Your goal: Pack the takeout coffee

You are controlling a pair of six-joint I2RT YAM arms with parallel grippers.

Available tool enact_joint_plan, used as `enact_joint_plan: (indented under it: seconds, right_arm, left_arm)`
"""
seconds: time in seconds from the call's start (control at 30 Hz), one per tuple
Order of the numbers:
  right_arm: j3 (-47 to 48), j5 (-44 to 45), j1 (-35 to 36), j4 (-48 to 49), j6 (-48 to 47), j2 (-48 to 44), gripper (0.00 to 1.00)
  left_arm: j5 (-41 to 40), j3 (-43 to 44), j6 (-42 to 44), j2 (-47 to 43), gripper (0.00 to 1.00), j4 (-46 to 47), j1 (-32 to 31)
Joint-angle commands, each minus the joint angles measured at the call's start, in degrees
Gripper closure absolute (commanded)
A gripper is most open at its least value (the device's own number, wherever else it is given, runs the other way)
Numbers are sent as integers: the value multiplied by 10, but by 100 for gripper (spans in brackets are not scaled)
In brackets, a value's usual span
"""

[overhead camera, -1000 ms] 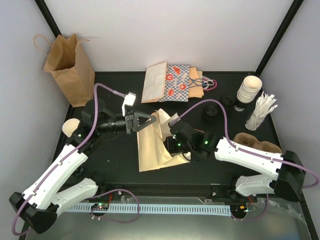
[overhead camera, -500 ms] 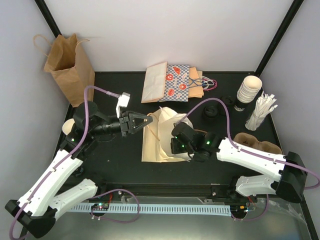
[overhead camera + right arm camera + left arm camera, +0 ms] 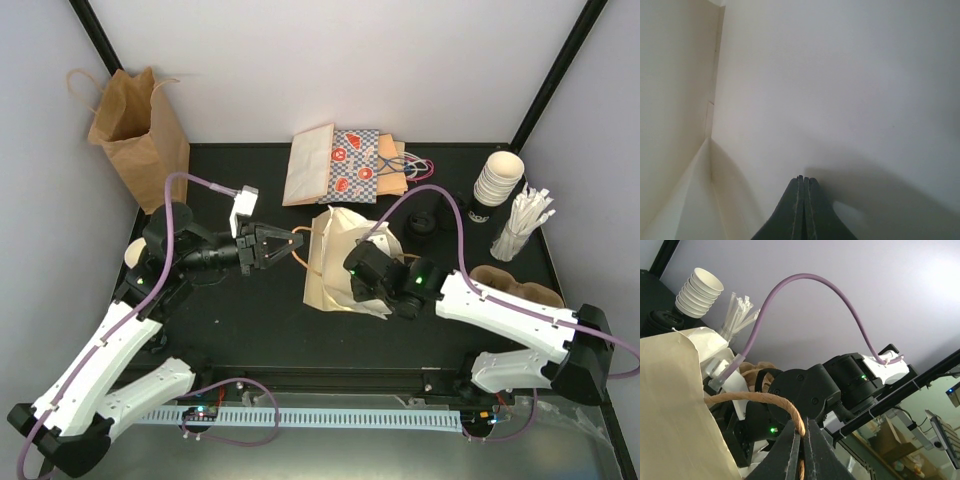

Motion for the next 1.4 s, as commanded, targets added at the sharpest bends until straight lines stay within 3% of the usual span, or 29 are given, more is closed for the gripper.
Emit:
enact_joint_plan:
  seconds: [0.0,0.53,0.87,1.2,1.37]
  right_arm:
    - [26,69,2,-67,-5,14,99]
    - [77,181,2,-170,1,73,99]
    - [67,131,2,-112,-60,61,99]
    - [137,315,1,-293,37,161,99]
    - [145,304,1,-281,11,174,99]
  left_arm:
    - [-9,35,15,-15,98,6,-2]
    - [-28,53,46,-18,98,-40,-1]
    - [-34,52,61,-15,98,-63,-1]
    - [-47,48,75,-24,98,-88,-1]
    - [-47,42,74,-25,98,-87,-1]
